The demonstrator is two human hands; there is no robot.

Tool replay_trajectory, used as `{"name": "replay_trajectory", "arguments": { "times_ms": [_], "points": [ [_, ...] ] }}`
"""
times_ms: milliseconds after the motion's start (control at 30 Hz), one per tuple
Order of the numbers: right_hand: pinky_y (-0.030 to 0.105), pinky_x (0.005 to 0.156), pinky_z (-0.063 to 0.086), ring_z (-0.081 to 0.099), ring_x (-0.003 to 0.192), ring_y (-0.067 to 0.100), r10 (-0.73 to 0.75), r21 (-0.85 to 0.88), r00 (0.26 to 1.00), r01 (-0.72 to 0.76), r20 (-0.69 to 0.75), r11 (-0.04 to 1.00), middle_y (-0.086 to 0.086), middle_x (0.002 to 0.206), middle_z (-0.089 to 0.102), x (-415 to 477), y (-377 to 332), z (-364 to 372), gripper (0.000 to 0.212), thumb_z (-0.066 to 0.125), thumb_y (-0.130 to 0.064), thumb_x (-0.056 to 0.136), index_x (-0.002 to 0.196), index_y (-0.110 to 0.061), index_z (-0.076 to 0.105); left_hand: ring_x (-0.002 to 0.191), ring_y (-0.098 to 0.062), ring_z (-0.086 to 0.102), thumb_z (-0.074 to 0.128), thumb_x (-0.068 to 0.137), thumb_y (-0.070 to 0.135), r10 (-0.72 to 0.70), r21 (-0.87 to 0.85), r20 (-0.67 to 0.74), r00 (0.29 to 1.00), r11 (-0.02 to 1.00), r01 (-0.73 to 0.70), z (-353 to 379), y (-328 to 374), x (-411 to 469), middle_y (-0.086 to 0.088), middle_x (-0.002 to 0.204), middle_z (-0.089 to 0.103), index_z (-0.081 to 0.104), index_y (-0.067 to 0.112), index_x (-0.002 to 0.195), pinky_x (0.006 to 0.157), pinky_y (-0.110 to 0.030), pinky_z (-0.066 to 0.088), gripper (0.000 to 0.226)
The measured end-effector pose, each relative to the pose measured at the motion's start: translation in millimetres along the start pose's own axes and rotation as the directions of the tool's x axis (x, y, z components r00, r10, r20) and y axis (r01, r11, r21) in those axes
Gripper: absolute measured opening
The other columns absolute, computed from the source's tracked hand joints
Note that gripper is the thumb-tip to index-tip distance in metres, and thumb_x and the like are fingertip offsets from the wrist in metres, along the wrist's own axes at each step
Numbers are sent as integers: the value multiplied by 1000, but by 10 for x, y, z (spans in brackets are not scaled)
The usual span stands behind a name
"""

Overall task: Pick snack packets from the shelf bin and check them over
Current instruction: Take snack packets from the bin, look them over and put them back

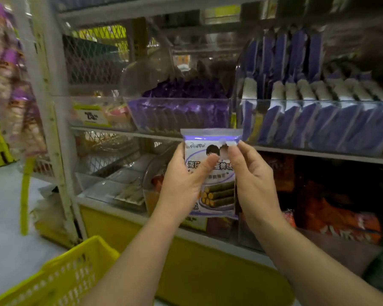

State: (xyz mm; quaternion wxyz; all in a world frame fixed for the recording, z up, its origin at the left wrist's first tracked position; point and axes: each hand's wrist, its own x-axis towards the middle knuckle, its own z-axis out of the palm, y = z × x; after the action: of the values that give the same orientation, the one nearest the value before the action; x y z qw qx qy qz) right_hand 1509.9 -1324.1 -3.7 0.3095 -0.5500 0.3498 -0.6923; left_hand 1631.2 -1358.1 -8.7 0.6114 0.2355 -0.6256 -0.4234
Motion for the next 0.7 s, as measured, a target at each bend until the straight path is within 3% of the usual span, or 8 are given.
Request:
{"name": "replay_trajectory", "arguments": {
  "times_ms": [100, 200, 367, 467, 700],
  "points": [
    [28, 69, 58, 73, 87, 20, 137, 131, 990, -138, 15, 982, 6, 93, 75, 17, 104, -1, 28, 57, -41, 85, 94, -18, 69, 102, -15, 70, 75, 74, 53, -46, 2, 13, 999, 999, 46, 0, -187, -93, 5, 108, 73, 59, 31, 112, 83, -31, 57, 47],
    [30, 67, 58, 73, 85, 23, 198, 212, 979, -202, 39, 956, 10, 92, 75, 25, 154, -29, 20, 59, -36, 84, 87, -22, 73, 102, -16, 70, 68, 79, 58, -78, 18, 10, 997, 997, 78, -14, -225, -92, 4, 109, 73, 63, 36, 109, 84, -34, 58, 37],
    [31, 65, 58, 74, 83, 25, 253, 242, 966, -257, 48, 935, 12, 90, 75, -2, 207, -49, 19, 59, -26, 88, 83, -21, 76, 90, -23, 74, 64, 81, 52, -202, -74, -53, 978, 977, 198, -68, -206, -59, -7, 96, 76, 74, 25, 94, 70, -29, 58, 31],
    [28, 59, 57, 74, 77, 25, 320, 316, 945, -324, 66, 892, 15, 88, 75, -12, 203, -52, 19, 59, -19, 88, 85, -13, 77, 93, -28, 73, 71, 77, 44, -270, -140, -28, 963, 954, 263, -128, -191, -55, -14, 99, 75, 76, 19, 95, 78, -39, 58, 32],
    [31, 65, 58, 74, 84, 26, 327, 282, 944, -328, 50, 902, 16, 91, 75, -24, 214, -56, 26, 61, -32, 80, 85, -13, 78, 74, -15, 72, 68, 75, 32, -365, -261, 18, 931, 897, 357, -166, -127, -87, -9, 86, 76, 76, 13, 88, 60, -25, 56, 24]
  ]
}}
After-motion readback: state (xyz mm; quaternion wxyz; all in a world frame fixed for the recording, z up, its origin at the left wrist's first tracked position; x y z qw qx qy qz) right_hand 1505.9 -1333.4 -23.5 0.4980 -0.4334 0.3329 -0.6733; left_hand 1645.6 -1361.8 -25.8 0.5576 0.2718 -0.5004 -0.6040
